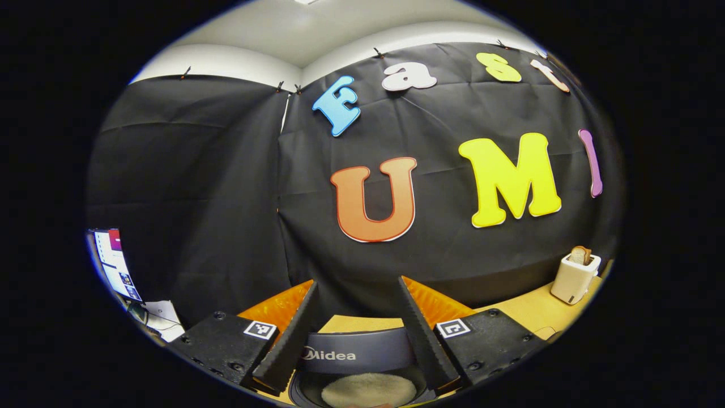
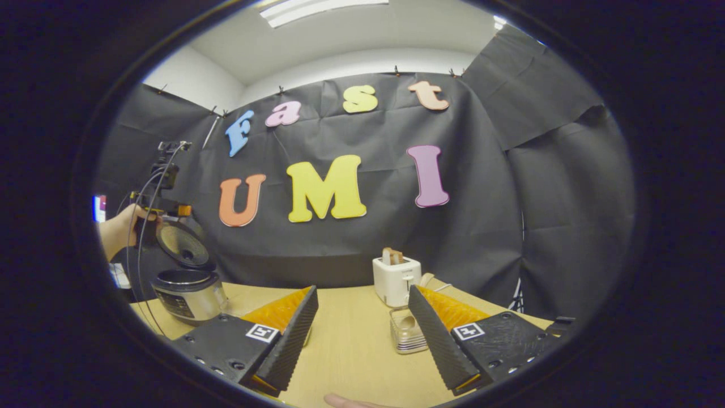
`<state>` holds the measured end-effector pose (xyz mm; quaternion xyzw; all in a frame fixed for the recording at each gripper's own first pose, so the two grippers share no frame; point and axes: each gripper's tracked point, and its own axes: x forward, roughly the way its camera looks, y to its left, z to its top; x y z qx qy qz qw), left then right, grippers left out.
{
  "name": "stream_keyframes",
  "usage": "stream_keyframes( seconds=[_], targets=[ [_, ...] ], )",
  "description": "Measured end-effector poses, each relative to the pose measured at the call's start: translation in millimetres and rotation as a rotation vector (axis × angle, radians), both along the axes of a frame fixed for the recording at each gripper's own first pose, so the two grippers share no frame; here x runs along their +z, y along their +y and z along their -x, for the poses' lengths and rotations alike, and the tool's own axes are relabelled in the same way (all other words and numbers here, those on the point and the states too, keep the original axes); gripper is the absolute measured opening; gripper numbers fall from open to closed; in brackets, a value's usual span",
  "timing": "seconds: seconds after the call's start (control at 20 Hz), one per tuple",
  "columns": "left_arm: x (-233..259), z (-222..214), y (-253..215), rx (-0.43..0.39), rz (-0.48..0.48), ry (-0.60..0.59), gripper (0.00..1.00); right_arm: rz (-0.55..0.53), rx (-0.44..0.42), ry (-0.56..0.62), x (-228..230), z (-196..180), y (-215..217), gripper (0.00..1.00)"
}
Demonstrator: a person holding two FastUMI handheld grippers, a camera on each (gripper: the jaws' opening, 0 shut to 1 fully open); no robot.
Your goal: Close the left gripper, press the button to open the rice cooker; take a wooden spoon from the chopstick holder with the right hand, scoop a spoonful of rice and pour it into the rice cooker, then put the wooden spoon back into the chopstick holder.
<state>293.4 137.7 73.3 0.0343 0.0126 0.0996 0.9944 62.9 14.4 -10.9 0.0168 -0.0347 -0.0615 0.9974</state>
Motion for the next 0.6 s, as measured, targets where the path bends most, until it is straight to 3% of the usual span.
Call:
stream_keyframes(
  seconds=[0.05, 0.1, 0.15, 0.25, 0.45, 0.5, 0.55, 0.6],
  targets=[
    [-7.5, 7.5, -3.5, -0.01, 0.008, 0.006, 0.87, 0.007, -0.005, -0.005, 5.2, 3.8, 0.1, 0.96],
    [-15.2, 14.5, -6.2, -0.017, 0.021, 0.015, 0.8, 0.015, -0.017, -0.007, 8.1, 8.1, -2.1, 0.92],
    [-24.3, 21.4, -9.0, -0.023, 0.032, 0.026, 0.87, 0.02, -0.024, -0.01, 10.3, 13.1, -2.3, 0.92],
    [-43.3, 34.1, -14.5, -0.029, 0.042, 0.052, 0.87, 0.018, -0.016, -0.019, 16.6, 18.6, 2.4, 0.99],
    [-103.9, 47.4, -31.5, -0.082, 0.145, 0.232, 0.87, -0.008, 0.014, -0.017, 11.5, 18.9, 9.6, 0.92],
    [-115.1, 51.8, -35.5, -0.085, 0.158, 0.272, 0.87, -0.017, 0.022, 0.001, 7.7, 18.9, 12.0, 0.95],
    [-120.5, 54.9, -37.1, -0.095, 0.14, 0.279, 0.88, -0.026, 0.034, 0.016, 4.7, 17.3, 14.7, 0.92],
    [-122.1, 56.9, -37.8, -0.1, 0.12, 0.274, 0.88, -0.035, 0.045, 0.027, 3.3, 16.6, 16.3, 0.95]
  ],
)
